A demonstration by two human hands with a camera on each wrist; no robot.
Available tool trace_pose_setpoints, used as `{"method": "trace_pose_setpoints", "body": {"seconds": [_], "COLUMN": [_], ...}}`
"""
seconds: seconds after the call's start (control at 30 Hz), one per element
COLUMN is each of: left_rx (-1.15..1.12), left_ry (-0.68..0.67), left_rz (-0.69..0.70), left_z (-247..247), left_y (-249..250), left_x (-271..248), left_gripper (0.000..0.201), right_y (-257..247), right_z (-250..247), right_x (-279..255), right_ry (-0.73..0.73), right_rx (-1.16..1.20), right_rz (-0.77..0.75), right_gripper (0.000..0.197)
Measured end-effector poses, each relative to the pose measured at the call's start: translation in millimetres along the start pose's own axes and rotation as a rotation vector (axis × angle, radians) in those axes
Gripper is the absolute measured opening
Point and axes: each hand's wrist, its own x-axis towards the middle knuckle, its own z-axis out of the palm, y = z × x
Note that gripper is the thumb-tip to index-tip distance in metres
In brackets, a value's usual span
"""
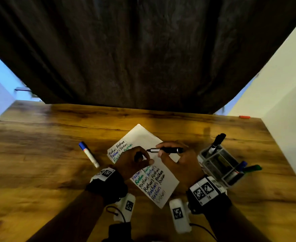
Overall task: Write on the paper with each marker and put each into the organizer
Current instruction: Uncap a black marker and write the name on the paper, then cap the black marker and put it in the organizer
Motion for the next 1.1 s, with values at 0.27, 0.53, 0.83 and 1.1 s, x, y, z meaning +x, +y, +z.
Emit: {"method": "trace_pose_setpoints", "body": {"seconds": [0.27, 0.53, 0.83, 1.1], "left_rx": [0.018, 0.042, -0.021, -0.025], "left_ry": [0.081, 0.105, 0.166, 0.096], "left_rz": [0.135, 0.229, 0.145, 0.167], "left_z": [-12, -18, -23, -25], "left_y": [4, 1, 10, 15], "left_x": [-6, -14, -17, -15], "left_gripper": [0.019, 0.022, 0.029, 0.038], "right_y": [-8, -11, -21, -22], "right_z": [23, 41, 53, 44], "right_x": [9, 11, 16, 11], "right_ry": [-0.076, -0.140, -0.181, -0.153], "right_rx": [0.009, -0.029, -0.077, -0.031], "right_rz": [-0.023, 0.026, 0.013, 0.080], "right_gripper": [0.014, 0.014, 0.017, 0.015]}}
